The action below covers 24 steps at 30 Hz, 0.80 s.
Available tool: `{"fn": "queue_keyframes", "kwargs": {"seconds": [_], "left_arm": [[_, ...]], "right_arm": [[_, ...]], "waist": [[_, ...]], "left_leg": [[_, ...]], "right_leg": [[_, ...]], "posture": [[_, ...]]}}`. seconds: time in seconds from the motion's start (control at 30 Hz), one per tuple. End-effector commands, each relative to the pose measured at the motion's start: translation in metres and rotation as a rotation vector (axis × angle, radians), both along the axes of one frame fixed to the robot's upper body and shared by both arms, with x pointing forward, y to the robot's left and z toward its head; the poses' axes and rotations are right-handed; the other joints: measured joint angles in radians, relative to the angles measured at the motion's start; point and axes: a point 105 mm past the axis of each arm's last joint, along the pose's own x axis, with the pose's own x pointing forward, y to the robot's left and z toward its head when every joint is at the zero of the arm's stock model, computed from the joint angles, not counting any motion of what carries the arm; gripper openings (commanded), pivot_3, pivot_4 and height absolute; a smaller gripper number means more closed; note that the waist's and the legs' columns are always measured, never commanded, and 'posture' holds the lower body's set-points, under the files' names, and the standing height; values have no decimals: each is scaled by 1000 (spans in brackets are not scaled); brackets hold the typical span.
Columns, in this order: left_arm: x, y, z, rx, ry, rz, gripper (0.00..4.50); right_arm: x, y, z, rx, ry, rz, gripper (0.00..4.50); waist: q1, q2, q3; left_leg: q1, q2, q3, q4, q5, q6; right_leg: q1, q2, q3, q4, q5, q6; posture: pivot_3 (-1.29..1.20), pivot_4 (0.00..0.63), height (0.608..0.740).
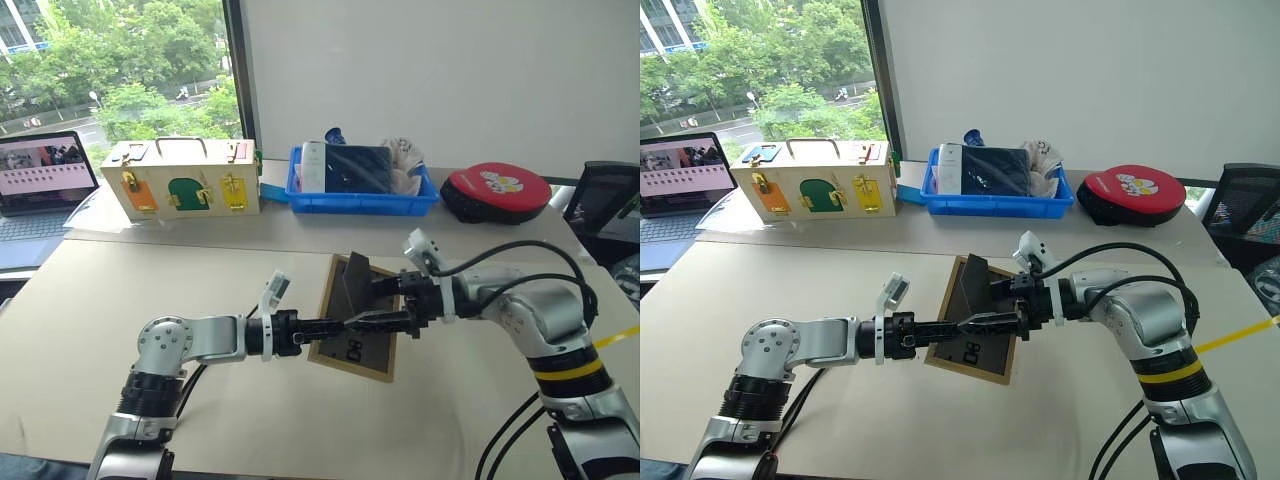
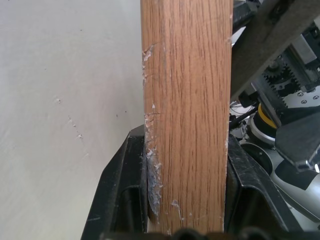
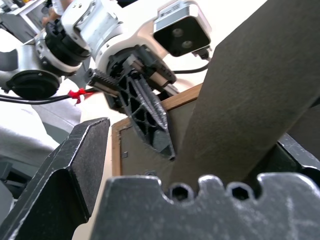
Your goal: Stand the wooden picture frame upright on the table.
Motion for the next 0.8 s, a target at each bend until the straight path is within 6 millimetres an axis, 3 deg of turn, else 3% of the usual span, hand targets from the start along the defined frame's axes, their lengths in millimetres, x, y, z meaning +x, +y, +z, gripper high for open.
{"fn": "queue_keyframes", "kwargs": {"seconds": [0.03, 0.23, 0.5, 0.63, 0.73, 0.8], "left_arm": [[-2, -3, 21, -66, -70, -26, 1180], [2, 2, 24, -99, -59, 6, 1180], [13, 9, 39, -240, -1, 57, 1180], [18, 13, 54, -373, 61, 71, 1180], [20, 15, 54, -404, 81, 78, 1180], [20, 14, 53, -401, 88, 77, 1180]], "right_arm": [[-7, -9, 27, 78, -89, 11, 4479], [-17, -33, 40, 102, -139, -18, 4479], [5, -69, 44, 36, -231, -220, 4479], [47, -94, 42, -152, -623, -466, 4479], [56, -107, 30, -374, -957, -465, 4479], [56, -111, 13, -577, -1149, -362, 4479]], "waist": [[0, 0, 0], [2, 0, 0], [0, 0, 0], [0, 0, 0], [3, 0, 0], [6, 0, 0]], "left_leg": [[0, 0, 0, 0, 0, 0], [0, 0, 0, 0, 0, 0], [0, 0, -1, 0, 0, 0], [0, 0, -1, 1, 0, 0], [0, 0, -1, 0, 0, 0], [-1, 0, -1, 0, 0, 0]], "right_leg": [[0, 0, 0, 0, 0, 0], [0, 0, 0, -1, 0, 0], [1, 0, -1, -1, 0, 0], [0, 0, 0, -1, 0, 0], [0, 0, -1, -1, 0, 0], [0, 0, -1, -1, 0, 0]], "posture": [[0, 150, 704], [0, 150, 704], [0, 150, 704], [0, 150, 704], [0, 150, 704], [0, 150, 704]]}}
